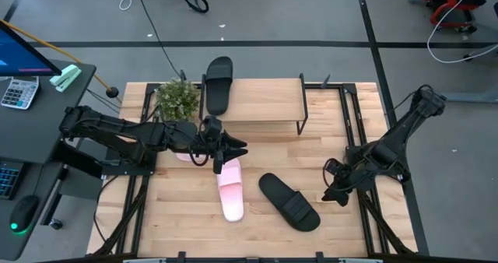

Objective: Pick and place slides into the shelf
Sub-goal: Put the black slide on the shelf

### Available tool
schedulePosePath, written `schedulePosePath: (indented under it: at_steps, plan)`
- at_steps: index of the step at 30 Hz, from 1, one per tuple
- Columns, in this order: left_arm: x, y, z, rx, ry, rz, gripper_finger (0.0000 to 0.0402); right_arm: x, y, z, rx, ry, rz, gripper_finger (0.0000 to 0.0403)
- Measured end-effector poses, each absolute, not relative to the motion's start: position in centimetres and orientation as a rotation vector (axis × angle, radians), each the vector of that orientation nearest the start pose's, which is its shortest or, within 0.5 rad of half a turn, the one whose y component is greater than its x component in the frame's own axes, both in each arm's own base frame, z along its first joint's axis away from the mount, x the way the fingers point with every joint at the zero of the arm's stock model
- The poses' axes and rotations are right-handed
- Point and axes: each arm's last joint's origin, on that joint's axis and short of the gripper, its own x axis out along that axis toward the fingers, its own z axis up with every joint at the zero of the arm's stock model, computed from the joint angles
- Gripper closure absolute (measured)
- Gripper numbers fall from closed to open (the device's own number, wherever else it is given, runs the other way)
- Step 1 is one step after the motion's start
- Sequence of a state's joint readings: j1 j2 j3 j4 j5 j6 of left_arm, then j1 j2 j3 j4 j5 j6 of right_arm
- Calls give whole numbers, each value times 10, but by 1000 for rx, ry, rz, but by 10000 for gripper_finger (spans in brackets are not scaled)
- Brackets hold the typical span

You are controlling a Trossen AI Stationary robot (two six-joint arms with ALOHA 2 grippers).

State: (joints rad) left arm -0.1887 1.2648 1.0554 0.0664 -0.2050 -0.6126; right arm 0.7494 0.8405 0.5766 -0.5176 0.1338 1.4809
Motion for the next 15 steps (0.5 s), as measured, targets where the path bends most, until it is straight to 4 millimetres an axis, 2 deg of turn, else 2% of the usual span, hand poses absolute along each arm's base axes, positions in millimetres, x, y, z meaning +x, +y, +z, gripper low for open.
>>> schedulePosePath:
  at_steps: [8,15]
  plan:
    - [284,-48,349,-576,130,60,254,133,110,223,1035,947,-73,188]
    - [284,-48,349,-576,131,61,249,145,108,221,964,917,-35,188]
